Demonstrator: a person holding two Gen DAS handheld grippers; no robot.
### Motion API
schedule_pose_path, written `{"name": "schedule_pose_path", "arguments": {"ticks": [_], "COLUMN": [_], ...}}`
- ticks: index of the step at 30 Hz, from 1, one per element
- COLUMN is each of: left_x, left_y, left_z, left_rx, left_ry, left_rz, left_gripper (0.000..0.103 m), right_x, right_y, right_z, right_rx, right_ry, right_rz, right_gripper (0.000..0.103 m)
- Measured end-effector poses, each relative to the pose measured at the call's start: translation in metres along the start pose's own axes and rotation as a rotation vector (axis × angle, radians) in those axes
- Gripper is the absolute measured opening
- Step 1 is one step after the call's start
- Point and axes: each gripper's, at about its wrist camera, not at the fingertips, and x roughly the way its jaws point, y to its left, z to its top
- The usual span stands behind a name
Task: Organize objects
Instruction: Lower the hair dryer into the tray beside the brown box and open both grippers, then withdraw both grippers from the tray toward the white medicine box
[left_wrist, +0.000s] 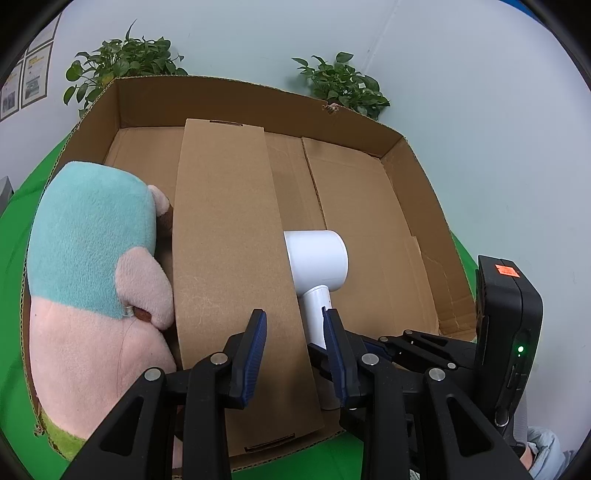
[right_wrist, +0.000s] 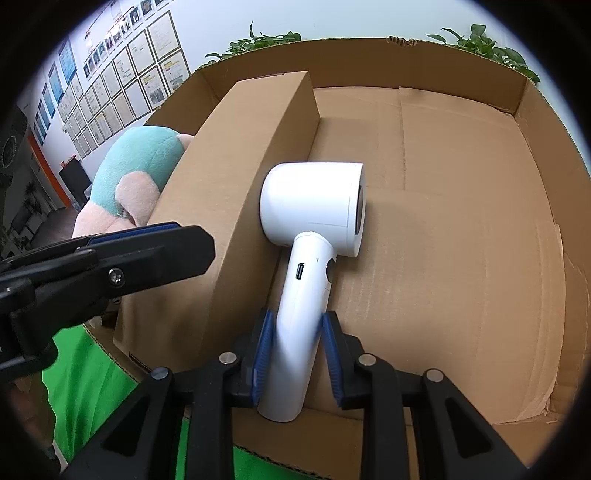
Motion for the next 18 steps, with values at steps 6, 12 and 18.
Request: {"name": "schedule_pose_path", "arguments": {"ticks": [6,12,18], "left_x": [-0.006,-0.044,-0.081], "left_y": [-0.001,-0.029,-0.058], "left_z": [-0.002,-0.011,-0.035], "left_rx": [0.003,0.118,0.173], "left_ry": [-0.022,-0.185,-0.398], "left_rz": [0.026,0.104,0.307], "left_gripper": [0.030,0.063,0.102], "right_x": [0.001,-0.028,-0.069], "right_y": [-0.001,-0.014,-0.022], "right_z": [-0.001,-0.011,-0.041], "right_rx": [0.016,0.045,0.017], "right_ry": [-0.006,-0.122,-0.203], "right_rz": [0.011,-0.068,-0.137], "right_gripper": [0.029,0.090,0.096]}}
